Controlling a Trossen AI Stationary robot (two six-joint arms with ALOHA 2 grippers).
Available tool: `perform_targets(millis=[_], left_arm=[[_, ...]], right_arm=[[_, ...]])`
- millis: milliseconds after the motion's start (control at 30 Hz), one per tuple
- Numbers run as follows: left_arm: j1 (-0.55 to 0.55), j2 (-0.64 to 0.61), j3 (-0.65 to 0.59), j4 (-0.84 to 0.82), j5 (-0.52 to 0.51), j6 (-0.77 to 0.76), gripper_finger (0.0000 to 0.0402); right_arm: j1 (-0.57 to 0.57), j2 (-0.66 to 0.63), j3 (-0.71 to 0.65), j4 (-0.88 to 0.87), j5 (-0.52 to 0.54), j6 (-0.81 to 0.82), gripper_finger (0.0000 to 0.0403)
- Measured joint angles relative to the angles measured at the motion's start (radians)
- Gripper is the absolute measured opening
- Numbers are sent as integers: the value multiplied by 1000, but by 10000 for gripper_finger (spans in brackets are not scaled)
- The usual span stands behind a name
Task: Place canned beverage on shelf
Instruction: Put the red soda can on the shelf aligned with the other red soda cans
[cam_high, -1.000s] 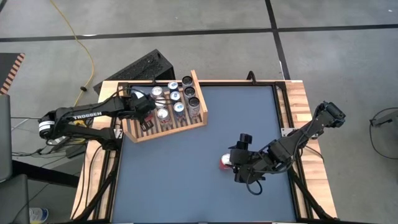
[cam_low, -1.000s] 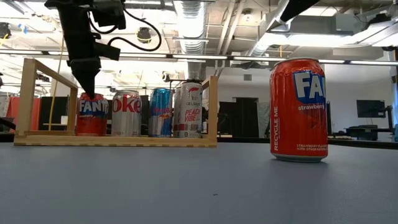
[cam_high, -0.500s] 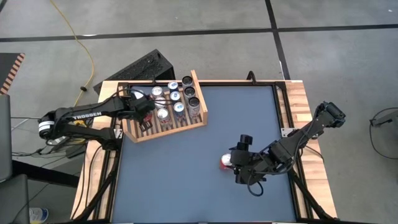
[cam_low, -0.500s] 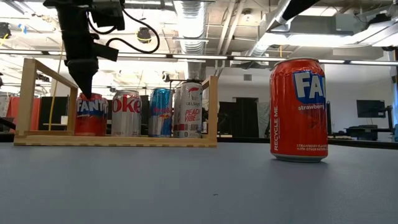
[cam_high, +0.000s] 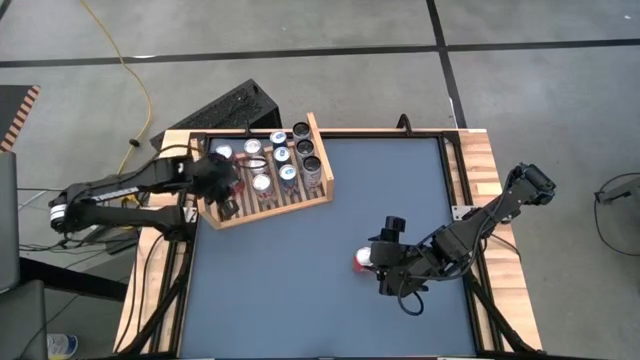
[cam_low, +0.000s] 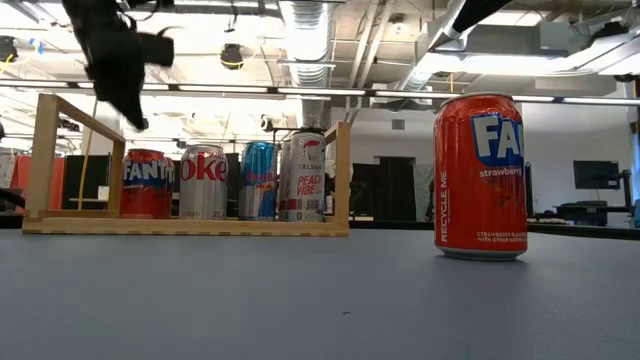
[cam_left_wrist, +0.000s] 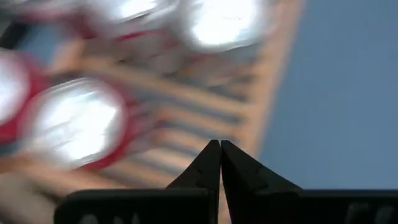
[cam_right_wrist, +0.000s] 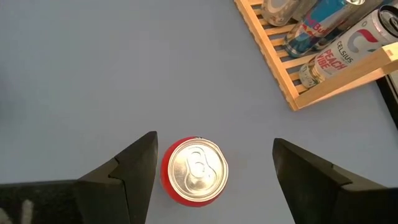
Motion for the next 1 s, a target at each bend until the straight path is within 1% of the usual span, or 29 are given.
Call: perform_targets(millis=[100, 167, 233, 267, 333, 400, 500, 600, 667, 767, 900, 1000], left_arm=[[-44, -46, 0, 128, 219, -22, 0], [-96, -57, 0, 239, 349, -57, 0], [-169, -52, 0, 383, 430, -88, 2], [-214, -40, 0, 462, 439, -102, 3], [-305, -8, 0, 625, 431, -102, 6], [-384, 40, 0, 775, 389, -60, 11], [-484, 124, 0, 955, 307, 73, 24], [-543, 223, 0, 1083, 256, 180, 50], [-562, 292, 17, 1105, 243, 212, 77], [-576, 402, 72, 1109, 201, 246, 129], [-596, 551, 189, 1113, 154, 289, 198], [-610, 663, 288, 1115, 96, 324, 237]], right_arm=[[0, 0, 0, 0, 0, -2, 291], [0, 0, 2, -6, 0, -2, 291], [0, 0, 11, -10, -2, -9, 291], [0, 0, 15, -10, -2, -19, 291], [0, 0, 27, -17, -2, -25, 291], [0, 0, 51, -53, -3, -25, 291], [1, 0, 96, -115, -2, -14, 291], [11, 0, 147, -199, 1, 11, 291], [17, 0, 183, -275, 4, 43, 291], [27, 0, 228, -379, 4, 111, 291], [44, -1, 251, -445, 5, 167, 291], [62, -1, 254, -470, 12, 193, 291]])
